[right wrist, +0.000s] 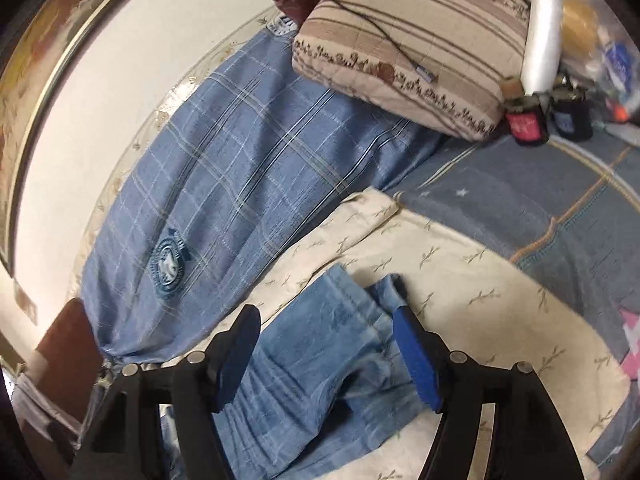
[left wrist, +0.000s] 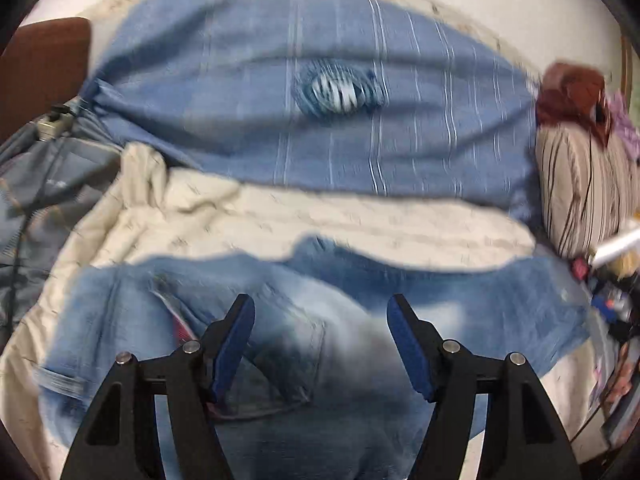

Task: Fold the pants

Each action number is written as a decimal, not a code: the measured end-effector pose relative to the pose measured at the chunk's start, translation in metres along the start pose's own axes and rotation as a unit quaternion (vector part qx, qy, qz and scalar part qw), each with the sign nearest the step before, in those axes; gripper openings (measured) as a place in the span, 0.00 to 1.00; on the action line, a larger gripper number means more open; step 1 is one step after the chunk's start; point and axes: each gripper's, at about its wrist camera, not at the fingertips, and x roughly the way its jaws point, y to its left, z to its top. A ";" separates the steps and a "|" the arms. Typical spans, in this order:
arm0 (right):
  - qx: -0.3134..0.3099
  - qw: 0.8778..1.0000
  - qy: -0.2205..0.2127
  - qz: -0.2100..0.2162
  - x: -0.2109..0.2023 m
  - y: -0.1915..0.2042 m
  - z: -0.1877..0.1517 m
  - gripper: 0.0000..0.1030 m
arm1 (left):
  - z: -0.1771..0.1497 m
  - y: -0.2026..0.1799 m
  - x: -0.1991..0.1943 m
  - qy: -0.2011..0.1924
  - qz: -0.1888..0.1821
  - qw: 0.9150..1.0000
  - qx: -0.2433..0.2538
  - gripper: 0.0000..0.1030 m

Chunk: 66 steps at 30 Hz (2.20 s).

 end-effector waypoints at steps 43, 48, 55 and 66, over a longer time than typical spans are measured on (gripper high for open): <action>-0.188 0.951 0.109 -0.222 0.109 0.037 0.018 0.14 | -0.005 0.033 0.024 0.055 -0.005 0.998 -0.040 0.82; -0.107 0.961 0.093 -0.239 0.103 0.002 0.018 0.14 | -0.005 0.029 0.025 0.053 0.008 0.998 -0.026 0.82; -0.064 0.982 -0.010 -0.176 0.034 0.012 0.019 0.17 | -0.008 0.022 0.030 0.062 0.031 0.998 0.003 0.82; 0.128 0.990 0.054 0.001 -0.017 -0.020 -0.051 0.76 | -0.013 0.018 0.019 0.056 0.026 0.998 0.005 0.82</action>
